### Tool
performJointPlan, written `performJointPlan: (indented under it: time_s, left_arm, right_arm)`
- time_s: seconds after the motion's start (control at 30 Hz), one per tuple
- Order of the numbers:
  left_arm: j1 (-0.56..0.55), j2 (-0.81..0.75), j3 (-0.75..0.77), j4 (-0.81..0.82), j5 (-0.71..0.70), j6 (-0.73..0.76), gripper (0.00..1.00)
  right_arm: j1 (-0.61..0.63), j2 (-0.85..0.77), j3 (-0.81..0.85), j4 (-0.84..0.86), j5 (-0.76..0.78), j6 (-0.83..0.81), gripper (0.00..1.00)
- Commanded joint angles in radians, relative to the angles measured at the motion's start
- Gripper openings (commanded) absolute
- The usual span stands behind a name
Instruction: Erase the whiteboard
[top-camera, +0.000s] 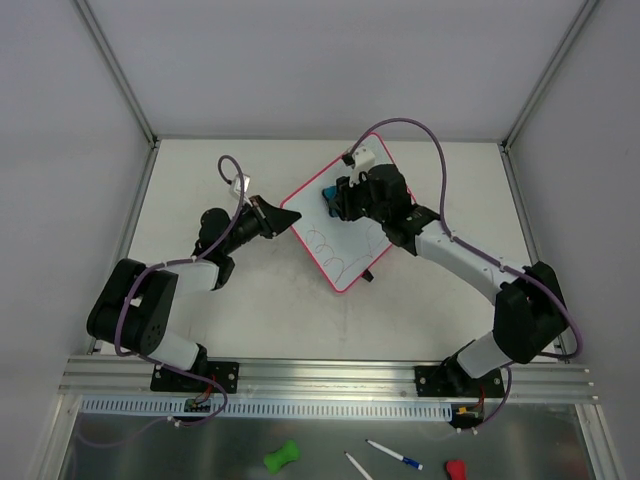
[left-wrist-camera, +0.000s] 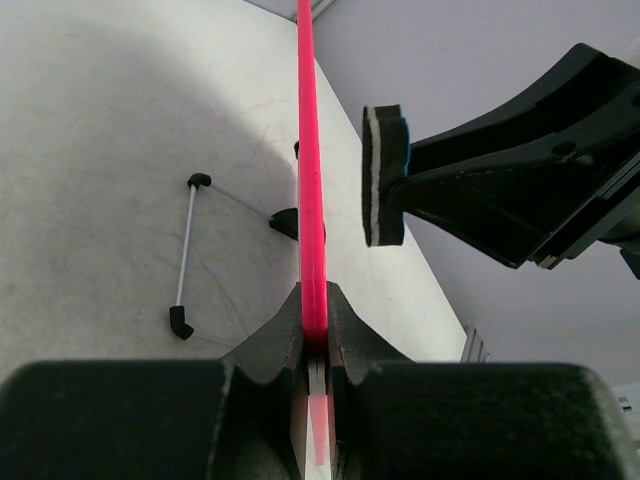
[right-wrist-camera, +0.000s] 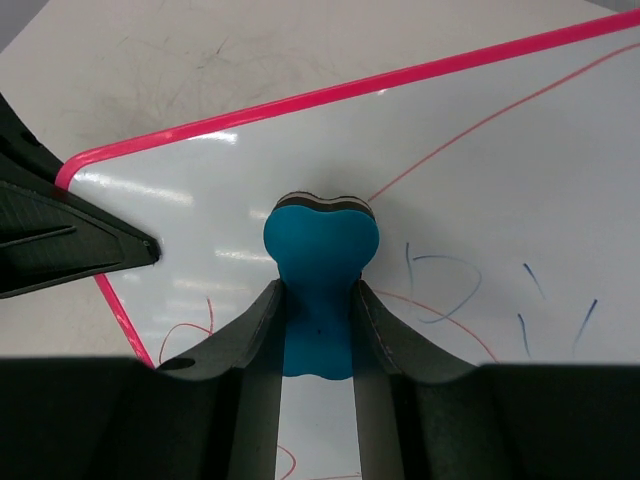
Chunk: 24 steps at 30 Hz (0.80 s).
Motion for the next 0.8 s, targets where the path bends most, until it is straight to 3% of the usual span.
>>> performJointPlan:
  time_s: [0.0,0.27,0.47,0.77]
  left_arm:
    - [-0.005,0.017,0.067,-0.006,0.136,0.064,0.0]
    - [0.035,0.074,0.098,-0.017,0.245,0.02,0.0]
    - [0.055,0.107,0.067,0.063,0.262,-0.026,0.0]
    - [0.055,0.08,0.067,0.03,0.271,-0.01,0.0]
  right_arm:
    - [-0.005,0.017,-0.026,0.125,-0.055,-0.042,0.0]
    - [-0.004,0.02,-0.108,0.281,-0.049,-0.097,0.0]
    - [-0.005,0.052,-0.11,0.326,-0.066,-0.128,0.0]
    - [-0.008,0.141,-0.04,0.288,0.009,-0.174,0.0]
